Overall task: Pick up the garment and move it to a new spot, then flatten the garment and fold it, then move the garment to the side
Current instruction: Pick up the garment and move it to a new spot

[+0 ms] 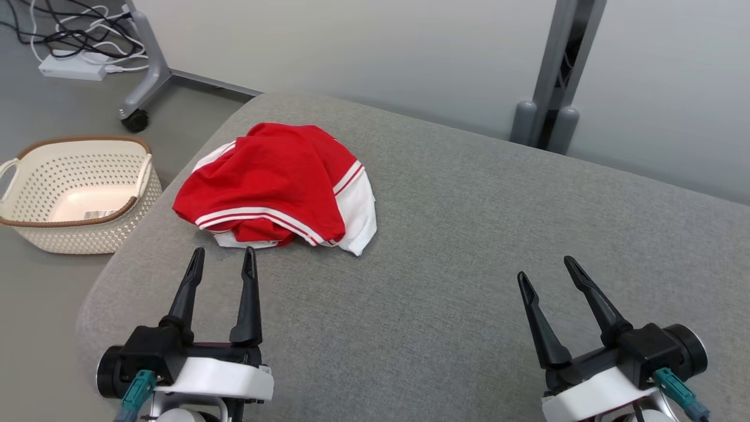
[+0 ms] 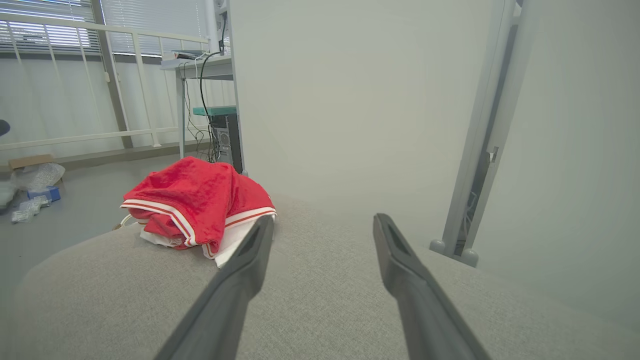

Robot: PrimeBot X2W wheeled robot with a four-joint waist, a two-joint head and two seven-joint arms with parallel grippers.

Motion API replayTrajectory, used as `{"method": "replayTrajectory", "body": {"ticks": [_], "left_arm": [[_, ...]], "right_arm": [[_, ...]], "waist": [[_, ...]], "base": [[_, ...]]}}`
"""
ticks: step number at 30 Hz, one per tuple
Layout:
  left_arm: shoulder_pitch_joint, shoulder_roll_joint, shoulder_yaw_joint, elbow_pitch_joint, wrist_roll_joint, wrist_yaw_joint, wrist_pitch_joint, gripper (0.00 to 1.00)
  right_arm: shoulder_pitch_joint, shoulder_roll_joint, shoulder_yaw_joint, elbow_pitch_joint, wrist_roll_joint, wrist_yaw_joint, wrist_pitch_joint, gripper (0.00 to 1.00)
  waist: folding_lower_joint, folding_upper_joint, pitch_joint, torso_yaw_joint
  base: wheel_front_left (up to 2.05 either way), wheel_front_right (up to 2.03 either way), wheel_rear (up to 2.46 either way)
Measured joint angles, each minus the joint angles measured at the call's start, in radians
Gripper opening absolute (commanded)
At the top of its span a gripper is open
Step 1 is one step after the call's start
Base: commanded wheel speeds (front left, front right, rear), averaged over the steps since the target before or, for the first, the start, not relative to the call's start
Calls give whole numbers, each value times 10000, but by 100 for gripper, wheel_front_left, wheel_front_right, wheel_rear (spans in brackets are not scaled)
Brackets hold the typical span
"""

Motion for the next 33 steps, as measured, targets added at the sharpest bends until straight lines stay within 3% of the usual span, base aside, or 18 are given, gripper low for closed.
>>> {"method": "replayTrajectory", "body": {"ticks": [10,22,28,33], "left_arm": [[44,0,123,-98,-21,109,0,100],[37,0,347,-94,-382,201,0,100],[-1056,6,541,773,-752,98,-10,100],[-2429,0,637,2033,-1755,-165,-8,100]], "right_arm": [[18,0,-12,10,-33,0,0,100],[0,-40,17,0,-109,0,0,100],[-352,-470,79,-73,-184,0,0,100],[-774,-744,127,-61,-180,2,0,100]], "waist": [[0,0,-29,577],[0,0,248,584],[0,0,1084,411],[0,0,1809,192]], "base": [[0,0,0],[0,0,0],[0,0,0],[0,0,0]]}}
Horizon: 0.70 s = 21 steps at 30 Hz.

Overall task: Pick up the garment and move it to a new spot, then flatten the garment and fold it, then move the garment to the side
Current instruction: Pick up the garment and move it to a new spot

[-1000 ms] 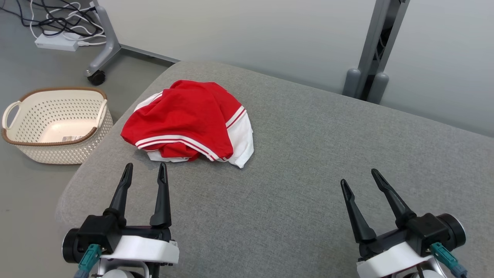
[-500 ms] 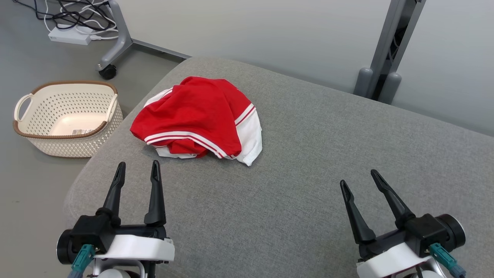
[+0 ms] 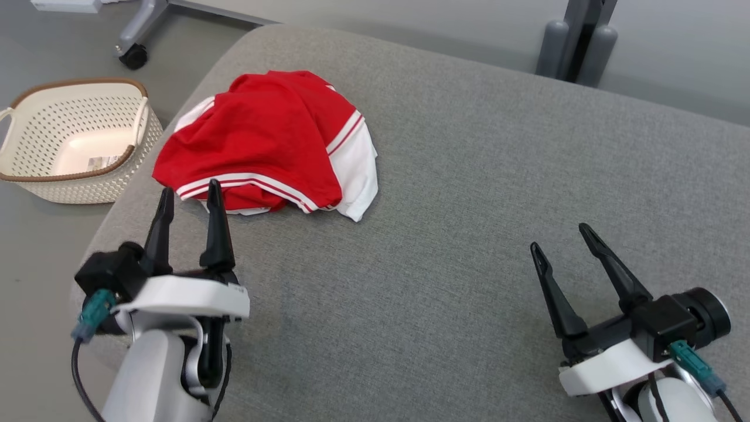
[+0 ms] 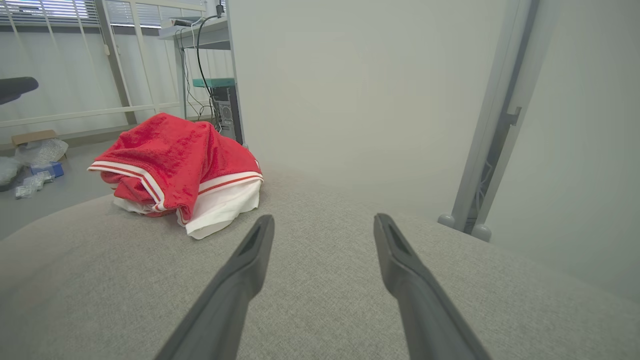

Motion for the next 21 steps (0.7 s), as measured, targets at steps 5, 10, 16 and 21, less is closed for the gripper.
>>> {"method": "replayTrajectory", "body": {"ticks": [5,10,16,21], "left_arm": [[-1329,2,188,1020,-105,-169,-2,100],[-2842,130,299,2610,-105,-336,15,100],[-4378,518,537,4261,-226,-182,495,100],[-5224,920,527,5417,-224,102,1302,100]], "right_arm": [[-382,-134,15,-12,58,0,0,100],[-746,-203,-130,-13,190,0,0,100],[-1160,-270,-219,31,278,0,0,100],[-1385,-265,-263,54,366,0,0,100]], "waist": [[0,0,563,-226],[0,0,1235,-519],[0,0,1932,-904],[0,0,2315,-1274]], "base": [[0,0,0],[0,0,0],[0,0,0],[0,0,0]]}}
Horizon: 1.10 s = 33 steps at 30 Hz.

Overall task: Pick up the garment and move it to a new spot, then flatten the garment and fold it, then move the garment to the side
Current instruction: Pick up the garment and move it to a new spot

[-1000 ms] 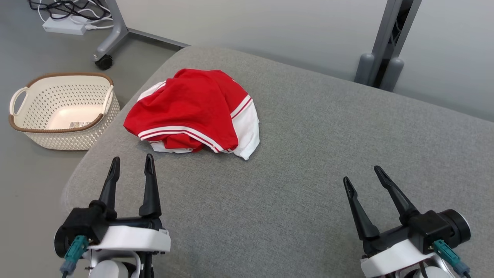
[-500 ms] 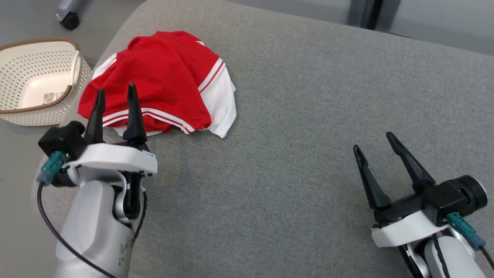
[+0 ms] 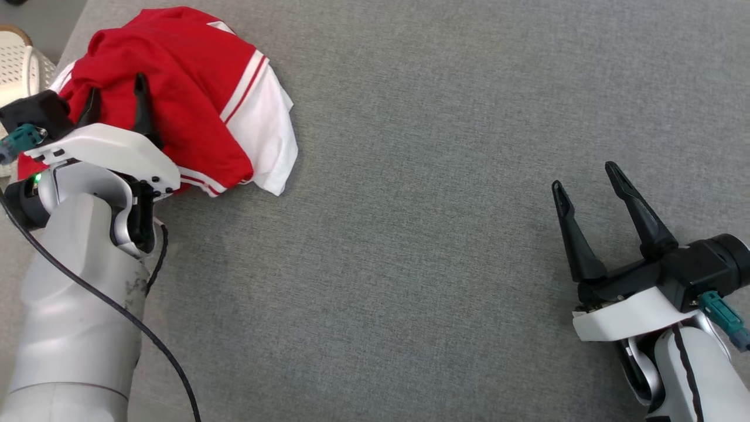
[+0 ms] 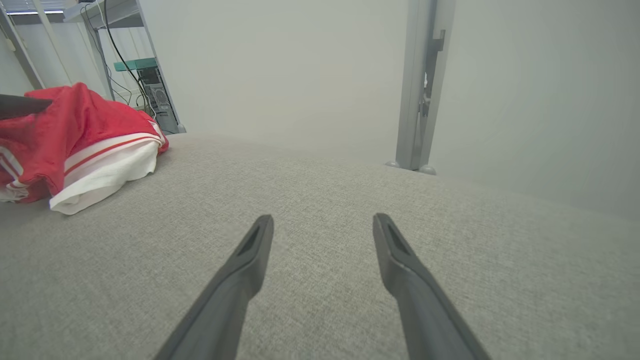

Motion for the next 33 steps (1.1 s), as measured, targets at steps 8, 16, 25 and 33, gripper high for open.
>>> {"method": "replayTrajectory", "body": {"ticks": [8,16,25,33], "left_arm": [[-414,349,-424,1308,165,59,1542,87],[-384,510,-449,1313,221,-4,663,0],[-76,903,-46,-73,50,-297,-1060,0],[471,1012,174,-2502,-510,-941,-976,0]], "right_arm": [[-90,140,-42,73,81,0,0,100],[-92,320,-27,184,157,0,0,100],[159,602,-10,355,272,0,0,100],[497,901,-36,403,523,0,0,100]], "waist": [[0,0,203,-438],[0,0,-25,-609],[0,0,-1002,-921],[0,0,-1977,-1606]], "base": [[0,0,0],[0,0,0],[0,0,0],[0,0,0]]}}
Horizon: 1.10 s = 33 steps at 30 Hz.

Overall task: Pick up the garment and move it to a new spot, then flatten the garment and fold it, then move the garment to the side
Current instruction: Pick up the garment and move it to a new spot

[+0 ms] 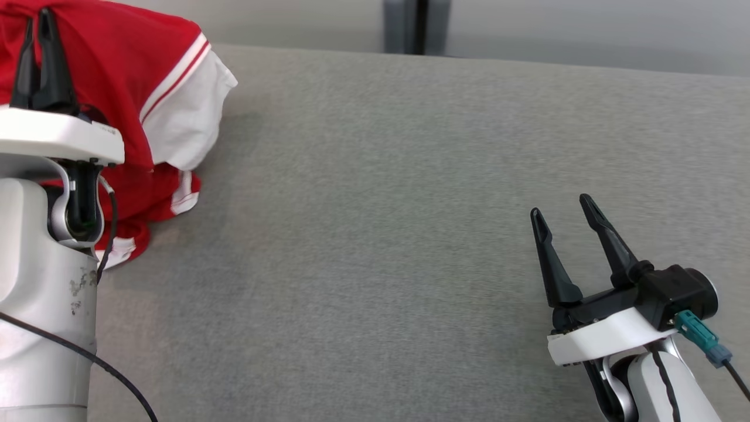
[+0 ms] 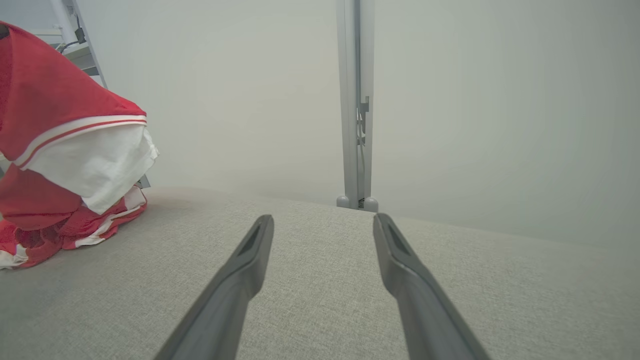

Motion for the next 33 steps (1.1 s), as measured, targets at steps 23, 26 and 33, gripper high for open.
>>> {"method": "replayTrajectory", "body": {"ticks": [23,26,33], "left_arm": [[1352,-558,-1338,-3764,-109,238,2209,0],[1651,-924,-1626,-3718,-155,303,2222,0],[2039,-1310,-2408,-2913,228,510,2215,0]], "right_arm": [[584,92,-230,-59,890,0,-2,100],[657,92,-286,-79,903,0,0,100],[686,92,-330,-163,963,0,-2,100]], "waist": [[0,0,-1154,-3872],[0,0,-1221,-4463],[0,0,-956,-4850]], "base": [[0,0,0],[0,0,0],[0,0,0]]}}
